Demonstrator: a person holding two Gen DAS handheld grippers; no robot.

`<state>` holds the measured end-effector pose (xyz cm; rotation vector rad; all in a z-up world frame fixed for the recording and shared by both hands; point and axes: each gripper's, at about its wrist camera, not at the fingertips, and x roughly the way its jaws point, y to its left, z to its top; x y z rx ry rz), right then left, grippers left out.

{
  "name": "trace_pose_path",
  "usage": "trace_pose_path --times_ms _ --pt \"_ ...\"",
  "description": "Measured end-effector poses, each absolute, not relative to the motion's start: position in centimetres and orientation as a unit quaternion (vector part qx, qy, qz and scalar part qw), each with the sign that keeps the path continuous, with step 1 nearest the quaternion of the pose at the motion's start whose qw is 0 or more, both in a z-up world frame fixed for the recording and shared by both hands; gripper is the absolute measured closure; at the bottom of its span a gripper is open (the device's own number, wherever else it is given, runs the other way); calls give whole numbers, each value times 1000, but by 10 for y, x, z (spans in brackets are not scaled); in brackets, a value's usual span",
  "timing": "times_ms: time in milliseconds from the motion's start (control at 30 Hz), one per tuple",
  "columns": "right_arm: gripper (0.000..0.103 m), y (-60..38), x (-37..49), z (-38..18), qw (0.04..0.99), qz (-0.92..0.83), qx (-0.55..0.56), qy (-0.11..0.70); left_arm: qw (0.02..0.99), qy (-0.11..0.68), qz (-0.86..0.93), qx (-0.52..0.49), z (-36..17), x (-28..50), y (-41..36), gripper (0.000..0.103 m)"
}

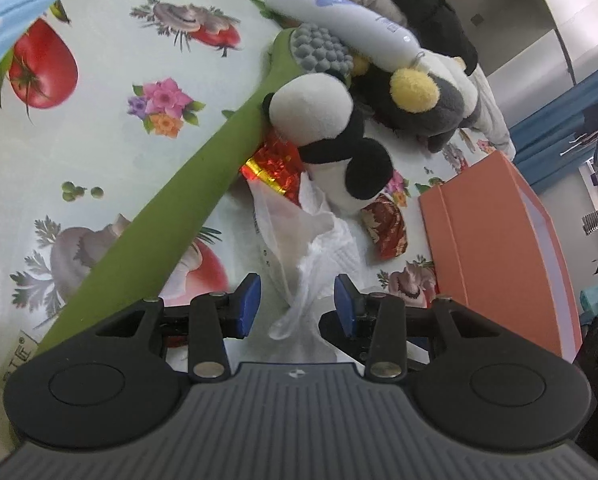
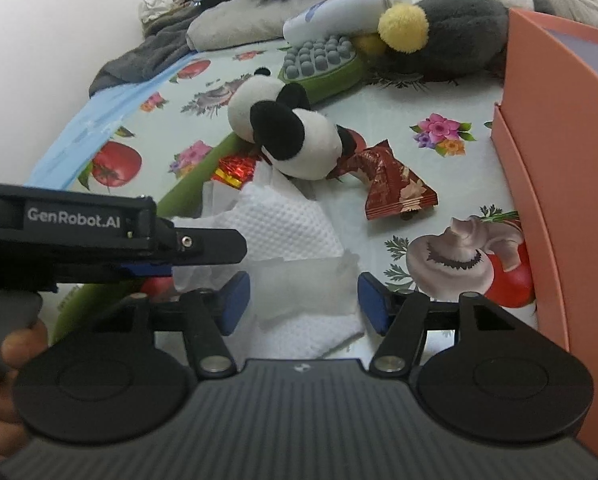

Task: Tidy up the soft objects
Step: 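Grasp a white tissue with right gripper while left grasps another tissue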

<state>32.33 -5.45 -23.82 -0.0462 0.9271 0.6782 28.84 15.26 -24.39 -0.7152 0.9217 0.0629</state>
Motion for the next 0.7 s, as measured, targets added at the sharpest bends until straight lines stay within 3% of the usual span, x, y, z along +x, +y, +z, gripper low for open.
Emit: trace_pose_path --times_ms 67,233,300,367,700 --pt "40 -54 324 -240 838 323 -22 438 832 435 29 -343 -246 289 154 59" --pt "49 -55 322 -238 842 324 -26 431 834 430 31 -344 -245 283 153 87" --pt "54 -56 321 -237 842 323 -28 431 838 427 30 -339 -242 279 151 92" --pt "58 -59 318 -235 844 320 -29 430 842 426 30 -330 -239 275 147 94" --pt "59 -79 291 -215 855 308 -29 416 852 405 22 -330 -212 237 130 96"
